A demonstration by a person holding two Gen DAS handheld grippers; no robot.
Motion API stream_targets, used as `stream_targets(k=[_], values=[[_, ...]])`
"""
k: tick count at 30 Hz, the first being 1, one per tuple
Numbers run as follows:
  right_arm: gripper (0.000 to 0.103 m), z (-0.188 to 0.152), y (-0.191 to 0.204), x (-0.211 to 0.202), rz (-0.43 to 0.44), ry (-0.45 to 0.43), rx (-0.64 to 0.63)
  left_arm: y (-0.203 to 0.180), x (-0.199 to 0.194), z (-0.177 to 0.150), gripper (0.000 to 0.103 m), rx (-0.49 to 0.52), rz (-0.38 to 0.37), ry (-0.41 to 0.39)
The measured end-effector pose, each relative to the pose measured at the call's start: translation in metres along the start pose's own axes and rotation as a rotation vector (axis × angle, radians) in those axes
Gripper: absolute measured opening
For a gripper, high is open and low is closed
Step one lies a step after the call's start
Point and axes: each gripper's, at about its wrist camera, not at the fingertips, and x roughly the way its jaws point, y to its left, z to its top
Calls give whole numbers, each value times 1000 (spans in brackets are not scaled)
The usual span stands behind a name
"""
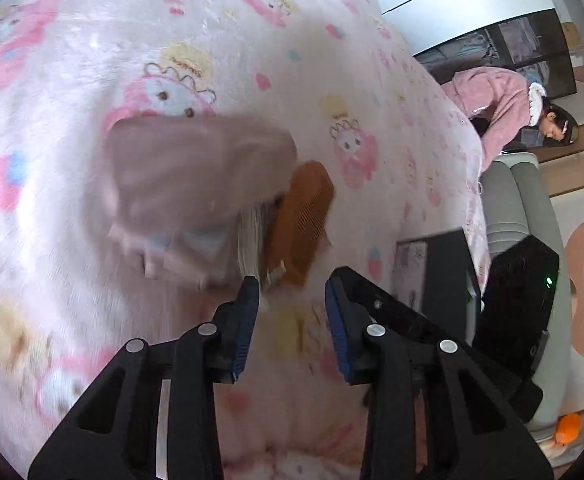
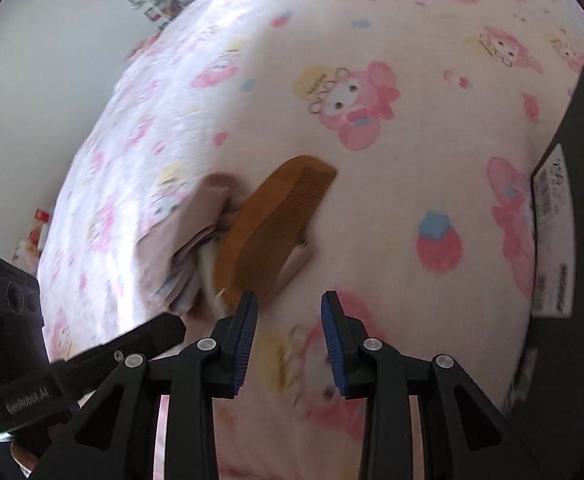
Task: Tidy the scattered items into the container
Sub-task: 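Grasp the wooden comb by its spine with the left gripper and lift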
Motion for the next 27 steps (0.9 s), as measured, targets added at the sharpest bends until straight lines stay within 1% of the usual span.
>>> stream_targets(k=[1,3,5,6,7,8,9,11,14,17,21,24,25,26,27], values=[[29,3,-3,5,2,-3,11,2,8,5,33,-8,22,1],[29,7,-7,15,-12,2,18,6,21,13,35,-31,33,4],[29,8,-9,24,-12,22,18,11,34,15,34,-63,10,30],[29,7,-11,26,-5,29,22,11,38,15,34,-66,12,40],[29,5,-11,25,2,28,23,7,40,15,27,-50,22,43],[29,4,-10,23,10,26,16,3,41,13,17,-34,33,42],[29,3,-9,21,27,27,8,0,40,11,16,-28,33,46],[29,-1,-8,16,102,36,-3,-7,35,2,12,-32,39,41],[29,-11,-8,2,186,20,-21,-20,11,-15,7,-15,53,10],[29,-26,-4,-21,232,13,-32,-32,-7,-30,6,-9,52,-16],[29,-59,-3,-67,250,-15,-47,-53,-36,-67,6,12,17,-32],[29,-91,-12,-112,243,-63,-53,-73,-49,-99,6,53,-47,-11],[29,-99,-14,-122,237,-71,-58,-82,-52,-113,6,61,-80,4],[29,-112,-20,-139,227,-83,-61,-89,-53,-121,6,73,-96,11],[29,-125,-18,-150,214,-96,-67,-101,-53,-137,6,101,-111,25]])
